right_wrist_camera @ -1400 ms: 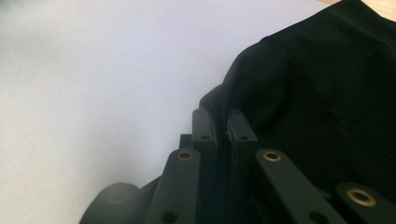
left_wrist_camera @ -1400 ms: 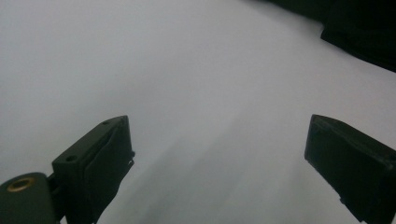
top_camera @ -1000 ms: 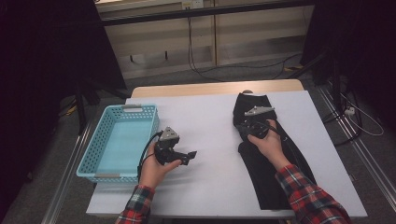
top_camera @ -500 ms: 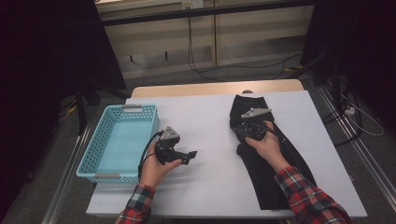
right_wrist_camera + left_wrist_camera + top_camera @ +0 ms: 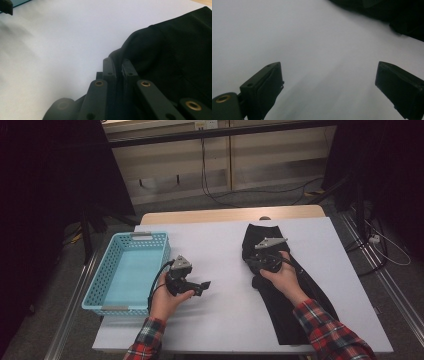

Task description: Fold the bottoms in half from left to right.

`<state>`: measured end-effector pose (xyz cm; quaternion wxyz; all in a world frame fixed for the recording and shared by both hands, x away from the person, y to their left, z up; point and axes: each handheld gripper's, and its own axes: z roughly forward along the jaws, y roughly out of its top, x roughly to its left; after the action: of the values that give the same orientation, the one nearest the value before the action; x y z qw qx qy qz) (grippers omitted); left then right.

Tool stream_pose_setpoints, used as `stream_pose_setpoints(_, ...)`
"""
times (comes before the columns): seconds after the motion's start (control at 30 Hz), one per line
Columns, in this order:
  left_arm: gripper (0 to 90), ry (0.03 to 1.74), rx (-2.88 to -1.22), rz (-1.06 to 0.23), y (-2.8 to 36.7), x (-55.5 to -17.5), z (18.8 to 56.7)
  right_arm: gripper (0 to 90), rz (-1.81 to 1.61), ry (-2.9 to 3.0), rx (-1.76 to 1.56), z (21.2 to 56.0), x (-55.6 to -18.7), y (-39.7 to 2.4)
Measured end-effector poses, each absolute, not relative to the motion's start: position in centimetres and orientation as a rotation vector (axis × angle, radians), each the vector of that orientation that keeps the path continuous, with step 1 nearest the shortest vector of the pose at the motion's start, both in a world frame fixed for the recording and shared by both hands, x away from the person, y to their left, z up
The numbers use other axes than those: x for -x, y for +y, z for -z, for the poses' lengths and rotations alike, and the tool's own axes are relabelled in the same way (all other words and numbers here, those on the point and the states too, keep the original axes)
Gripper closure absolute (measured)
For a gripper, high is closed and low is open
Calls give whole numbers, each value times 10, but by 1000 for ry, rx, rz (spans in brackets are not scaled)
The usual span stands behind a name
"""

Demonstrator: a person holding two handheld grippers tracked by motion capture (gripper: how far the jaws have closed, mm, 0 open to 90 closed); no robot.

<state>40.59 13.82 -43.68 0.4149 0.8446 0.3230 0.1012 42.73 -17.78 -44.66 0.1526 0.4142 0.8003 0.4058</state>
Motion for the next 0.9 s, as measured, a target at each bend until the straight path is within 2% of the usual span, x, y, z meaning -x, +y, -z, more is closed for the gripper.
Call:
stream_pose_setpoints(0.63, 75, 836, -2113, -265, 140, -407, 434, 848, -1217, 2369, -1121, 446, -415, -158)
stream_pose_setpoints(0.9, 75, 858, -2091, -275, 143, -408, 432, 848, -1214, 2487, -995, 449, -396, -129)
